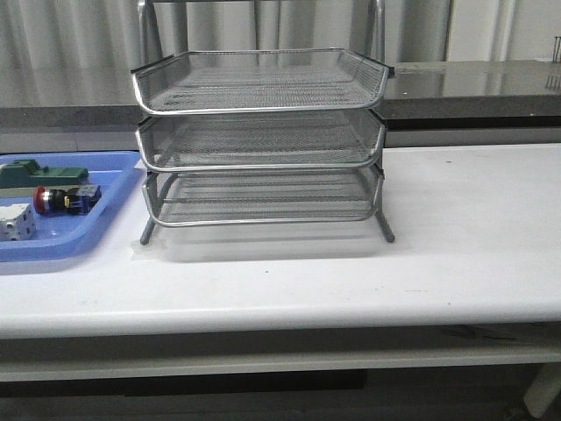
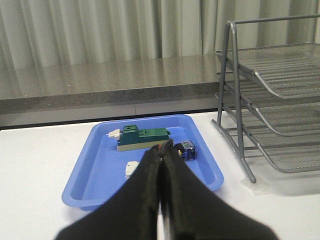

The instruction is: Place button on rack with both arms

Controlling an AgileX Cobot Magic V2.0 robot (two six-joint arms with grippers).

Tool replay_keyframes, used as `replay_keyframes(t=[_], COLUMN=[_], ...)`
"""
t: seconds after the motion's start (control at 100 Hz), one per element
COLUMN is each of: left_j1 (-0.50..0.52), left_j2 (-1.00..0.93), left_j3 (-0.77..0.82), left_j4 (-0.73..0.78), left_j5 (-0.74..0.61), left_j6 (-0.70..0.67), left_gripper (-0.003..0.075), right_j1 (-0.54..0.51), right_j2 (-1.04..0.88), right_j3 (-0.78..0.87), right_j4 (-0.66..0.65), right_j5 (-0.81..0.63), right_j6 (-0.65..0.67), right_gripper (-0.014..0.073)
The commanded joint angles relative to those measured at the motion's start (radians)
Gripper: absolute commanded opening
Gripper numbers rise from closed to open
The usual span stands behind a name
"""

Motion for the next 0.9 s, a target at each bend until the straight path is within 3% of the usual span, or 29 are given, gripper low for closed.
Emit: replay_keyframes(t=[0.0, 0.64, 0.89], left_j1=[0.002, 0.002, 0.002], left_j2=[-0.033, -0.033, -0.033], left_j3=[0.056, 0.056, 0.056], left_j4=[-0.009, -0.009, -0.009], left_j5=[-0.075, -0.075, -0.075], left_j6=[-0.01, -0.01, -0.01], left_gripper=[-0.0021, -0.0021, -0.0021], right_j1=[-0.007, -0.007, -0.007], right_j2=[-0.02, -0.02, -0.02], right_j3=[-0.019, -0.019, -0.02], right_j4=[-0.006, -0.006, -0.006], right_j5=[-0.085, -0.085, -0.218], right_j6=[-0.002, -0.002, -0.003], right_gripper=[-0.007, -0.007, -0.007])
